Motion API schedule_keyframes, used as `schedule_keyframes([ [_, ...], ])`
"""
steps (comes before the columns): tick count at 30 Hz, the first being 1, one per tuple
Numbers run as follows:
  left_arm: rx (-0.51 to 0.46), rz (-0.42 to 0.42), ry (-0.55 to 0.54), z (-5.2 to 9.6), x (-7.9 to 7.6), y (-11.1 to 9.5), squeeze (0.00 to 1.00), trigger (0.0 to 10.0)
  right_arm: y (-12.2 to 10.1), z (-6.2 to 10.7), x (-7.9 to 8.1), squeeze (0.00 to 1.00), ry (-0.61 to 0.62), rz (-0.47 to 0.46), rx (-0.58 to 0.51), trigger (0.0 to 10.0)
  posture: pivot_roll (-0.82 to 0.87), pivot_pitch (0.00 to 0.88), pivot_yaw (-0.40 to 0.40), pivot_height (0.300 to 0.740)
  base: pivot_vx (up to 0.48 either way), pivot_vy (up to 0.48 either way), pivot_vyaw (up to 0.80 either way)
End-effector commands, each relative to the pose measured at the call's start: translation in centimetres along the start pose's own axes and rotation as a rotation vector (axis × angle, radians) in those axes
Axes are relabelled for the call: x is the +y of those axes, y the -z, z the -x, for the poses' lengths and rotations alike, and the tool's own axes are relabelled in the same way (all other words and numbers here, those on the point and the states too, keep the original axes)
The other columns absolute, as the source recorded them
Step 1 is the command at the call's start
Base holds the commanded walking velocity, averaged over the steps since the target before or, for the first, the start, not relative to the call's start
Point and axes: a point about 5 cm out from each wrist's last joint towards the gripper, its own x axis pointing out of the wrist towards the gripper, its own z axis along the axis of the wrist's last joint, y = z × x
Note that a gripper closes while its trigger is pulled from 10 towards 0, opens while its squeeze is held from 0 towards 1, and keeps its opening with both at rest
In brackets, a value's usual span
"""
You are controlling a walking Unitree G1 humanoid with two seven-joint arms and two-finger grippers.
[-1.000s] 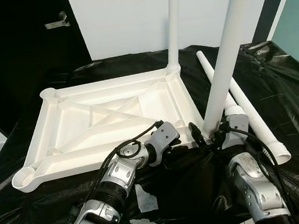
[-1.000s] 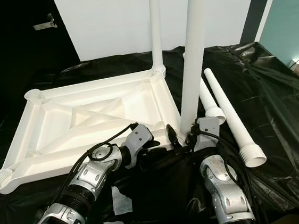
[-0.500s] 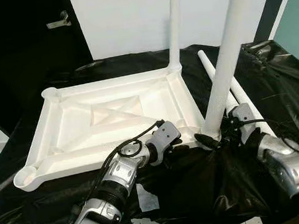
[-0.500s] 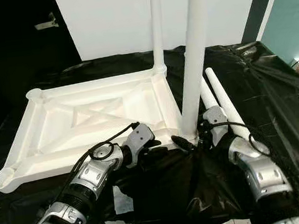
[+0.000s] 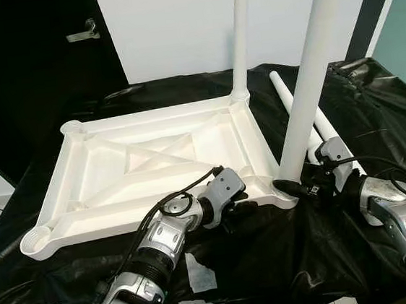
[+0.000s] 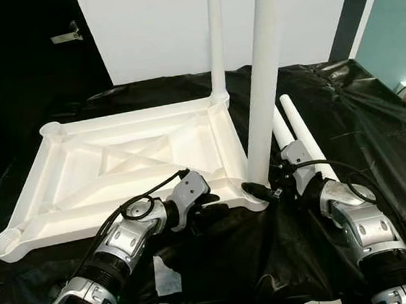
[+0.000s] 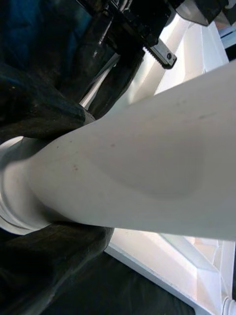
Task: Building children table
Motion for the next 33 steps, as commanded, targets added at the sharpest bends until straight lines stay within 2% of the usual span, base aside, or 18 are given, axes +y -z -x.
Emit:
schedule_keyframes([
  [1,0.158,0.132,0.101,-0.1,-2.2,4.5,0.00,10.0,2.2,-1.3,3.3,0.00,-0.108,-0.101,0.038,0.0,-0.03,0.000,0.009,0.740,0.000,0.000,0.00],
  [4,0.158,0.132,0.102,-0.1,-2.2,4.5,0.00,10.0,2.3,-1.7,3.6,0.00,-0.067,-0.126,0.016,0.0,-0.03,0.000,0.009,0.740,0.000,0.000,0.00],
  [5,0.158,0.133,0.103,-0.1,-2.3,4.5,0.00,10.0,2.0,-2.4,3.4,0.00,0.215,-0.094,-0.068,0.0,-0.03,0.000,0.007,0.740,0.000,0.000,0.00],
  [6,0.158,0.134,0.104,-0.1,-2.3,4.5,0.00,10.0,1.6,-2.5,3.1,0.00,0.383,-0.063,-0.117,0.0,-0.03,0.000,0.007,0.740,0.000,0.000,0.00],
  [7,0.158,0.135,0.104,-0.1,-2.3,4.5,0.00,10.0,1.8,-2.3,2.9,0.00,0.548,-0.103,-0.138,0.0,-0.03,0.000,0.005,0.740,0.000,0.000,0.00],
  [8,0.158,0.137,0.104,-0.1,-2.3,4.5,0.00,10.0,2.0,-2.0,3.1,0.00,0.651,-0.113,-0.136,0.0,-0.03,0.000,0.005,0.740,0.000,0.000,0.00],
  [10,0.158,0.138,0.103,-0.1,-2.4,4.5,0.00,10.0,2.2,-1.8,3.3,0.00,0.688,-0.124,-0.124,0.0,-0.03,0.000,0.005,0.740,0.000,0.000,0.00],
  [12,0.158,0.140,0.102,-0.1,-2.4,4.6,0.00,10.0,2.5,-1.9,4.6,0.00,0.716,-0.160,-0.119,0.0,-0.03,0.002,0.003,0.740,0.000,0.000,0.00],
  [14,0.158,0.141,0.105,-0.1,-2.4,4.6,0.00,10.0,2.7,-1.9,5.2,0.00,0.740,-0.175,-0.112,0.0,-0.04,0.003,0.003,0.740,0.000,0.000,0.00],
  [21,0.156,0.138,0.111,-0.3,-2.5,4.4,0.00,10.0,2.5,-2.3,5.0,0.00,0.798,-0.149,-0.116,0.0,-0.04,0.000,0.001,0.740,0.000,0.000,0.00],
  [22,0.154,0.138,0.110,-0.4,-2.5,4.3,0.00,10.0,2.5,-2.6,5.2,0.00,0.781,-0.142,-0.116,4.5,-0.04,0.000,-0.003,0.740,0.000,0.000,0.00],
  [23,0.153,0.138,0.109,-0.4,-2.5,4.3,0.00,10.0,2.4,-2.8,5.4,0.00,0.771,-0.136,-0.115,4.5,-0.04,0.000,-0.003,0.740,0.000,0.000,0.00],
  [24,0.151,0.139,0.107,-0.5,-2.5,4.3,0.00,10.0,2.4,-2.9,5.4,0.00,0.752,-0.131,-0.108,10.0,-0.04,0.000,-0.005,0.740,0.000,0.000,0.00],
  [26,0.150,0.140,0.106,-0.5,-2.5,4.2,0.00,10.0,2.4,-2.9,5.4,0.00,0.738,-0.129,-0.103,10.0,-0.04,0.000,-0.005,0.740,0.000,0.000,0.00],
  [27,0.151,0.141,0.105,-0.4,-2.5,4.3,0.00,10.0,2.4,-2.9,5.2,1.00,0.707,-0.133,-0.110,10.0,-0.04,0.000,-0.007,0.740,0.000,0.000,0.00],
  [28,0.151,0.142,0.104,-0.4,-2.5,4.3,0.00,10.0,2.3,-2.9,5.1,1.00,0.684,-0.136,-0.115,10.0,-0.04,0.000,-0.007,0.740,0.000,0.000,0.00],
  [31,0.153,0.144,0.102,-0.4,-2.6,4.5,0.00,10.0,1.9,-2.7,4.5,1.00,0.590,-0.221,-0.159,10.0,-0.04,0.000,-0.012,0.740,0.000,0.000,0.00],
  [33,0.153,0.145,0.101,-0.4,-2.5,4.5,0.00,10.0,1.5,-2.5,3.9,1.00,0.554,-0.234,-0.183,10.0,-0.04,0.000,-0.013,0.740,0.000,0.000,0.00],
])
